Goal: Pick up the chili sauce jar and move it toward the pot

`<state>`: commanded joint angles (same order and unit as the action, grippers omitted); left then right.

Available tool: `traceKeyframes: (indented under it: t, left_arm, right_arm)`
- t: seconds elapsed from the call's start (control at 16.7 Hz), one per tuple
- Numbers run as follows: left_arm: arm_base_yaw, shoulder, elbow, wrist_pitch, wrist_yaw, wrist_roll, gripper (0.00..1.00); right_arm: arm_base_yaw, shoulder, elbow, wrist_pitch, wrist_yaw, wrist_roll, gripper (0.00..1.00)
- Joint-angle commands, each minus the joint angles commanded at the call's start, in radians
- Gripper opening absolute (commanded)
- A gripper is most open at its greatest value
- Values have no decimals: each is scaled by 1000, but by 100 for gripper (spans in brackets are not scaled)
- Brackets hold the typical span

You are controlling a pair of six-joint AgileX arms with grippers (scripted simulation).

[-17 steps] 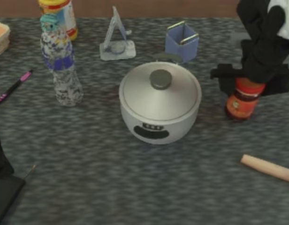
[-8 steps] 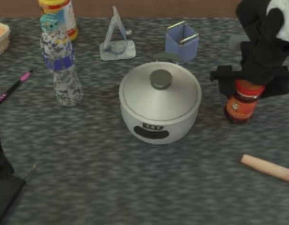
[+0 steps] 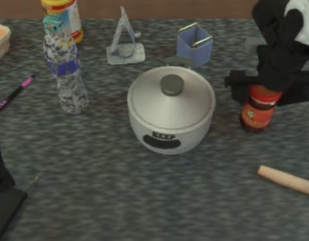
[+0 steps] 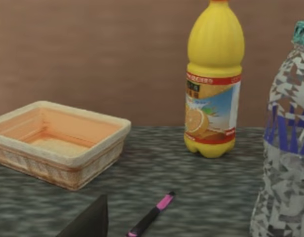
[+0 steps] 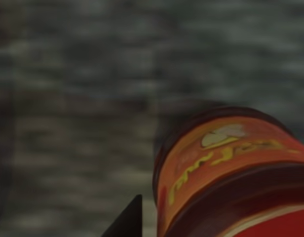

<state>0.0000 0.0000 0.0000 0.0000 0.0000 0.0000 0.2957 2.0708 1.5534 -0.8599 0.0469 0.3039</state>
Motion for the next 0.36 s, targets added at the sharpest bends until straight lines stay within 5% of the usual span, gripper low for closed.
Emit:
traceKeyframes:
  t: [0.36]
  left_arm:
    - [0,0,0,0,0,0,100]
  right_arm:
    - [0,0,0,0,0,0,100]
